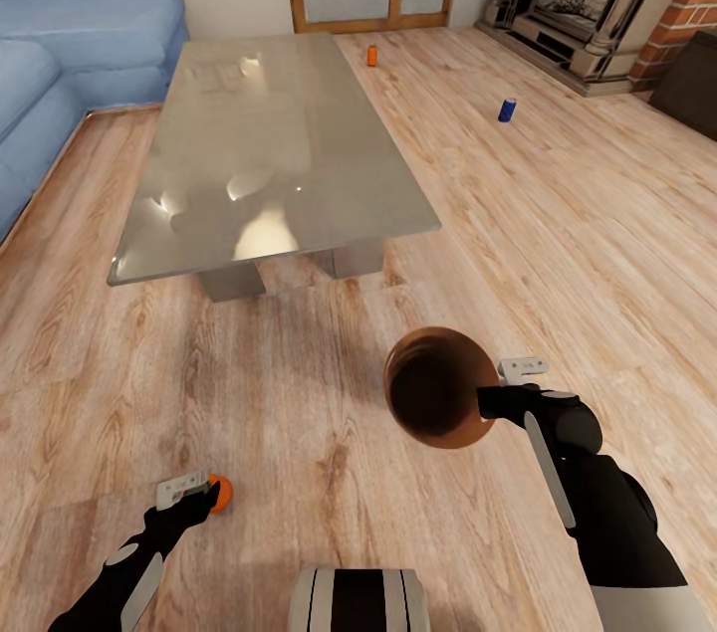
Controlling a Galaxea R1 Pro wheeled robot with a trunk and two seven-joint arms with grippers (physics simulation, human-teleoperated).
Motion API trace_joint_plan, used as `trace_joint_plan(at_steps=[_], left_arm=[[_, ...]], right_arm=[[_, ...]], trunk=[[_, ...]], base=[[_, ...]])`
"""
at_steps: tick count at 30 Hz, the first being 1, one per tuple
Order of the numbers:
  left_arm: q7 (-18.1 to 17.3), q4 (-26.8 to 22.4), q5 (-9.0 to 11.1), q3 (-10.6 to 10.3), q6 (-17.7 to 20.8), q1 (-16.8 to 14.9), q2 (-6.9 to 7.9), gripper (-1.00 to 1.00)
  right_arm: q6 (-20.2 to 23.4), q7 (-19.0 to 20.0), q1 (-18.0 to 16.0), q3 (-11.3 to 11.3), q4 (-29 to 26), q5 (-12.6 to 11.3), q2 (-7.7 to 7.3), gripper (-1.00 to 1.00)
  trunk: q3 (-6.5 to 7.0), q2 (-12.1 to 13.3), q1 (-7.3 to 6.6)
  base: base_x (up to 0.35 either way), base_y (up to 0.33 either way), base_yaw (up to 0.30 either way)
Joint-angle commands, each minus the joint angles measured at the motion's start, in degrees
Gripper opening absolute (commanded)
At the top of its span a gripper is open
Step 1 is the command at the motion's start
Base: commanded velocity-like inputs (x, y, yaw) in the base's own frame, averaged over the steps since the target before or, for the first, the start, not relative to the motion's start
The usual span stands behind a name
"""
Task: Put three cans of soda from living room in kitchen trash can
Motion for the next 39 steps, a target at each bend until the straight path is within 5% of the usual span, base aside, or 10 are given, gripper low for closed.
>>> trace_joint_plan(at_steps=[1,14,15,39], left_arm=[[0.0,0.0,0.0,0.0,0.0,0.0,0.0,1.0],[0.0,0.0,0.0,0.0,0.0,0.0,0.0,1.0],[0.0,0.0,0.0,0.0,0.0,0.0,0.0,-1.0],[0.0,-0.1,0.1,0.0,0.0,0.0,0.0,-1.0]], right_arm=[[0.0,0.3,0.0,0.0,0.0,-0.9,0.01,-1.0],[0.0,0.3,0.0,0.0,0.0,-0.9,0.01,-1.0],[0.0,0.3,0.0,0.0,0.0,-0.9,0.01,-1.0],[0.0,0.3,0.0,0.0,0.0,-0.9,0.01,-1.0]], trunk=[[-0.02,0.0,-0.01],[-0.08,0.0,-0.01],[-0.08,0.0,-0.01],[0.14,0.0,-0.03]], base=[[0.0,0.0,0.0],[0.0,0.0,0.0],[0.0,0.0,0.0],[0.0,0.0,0.0]])
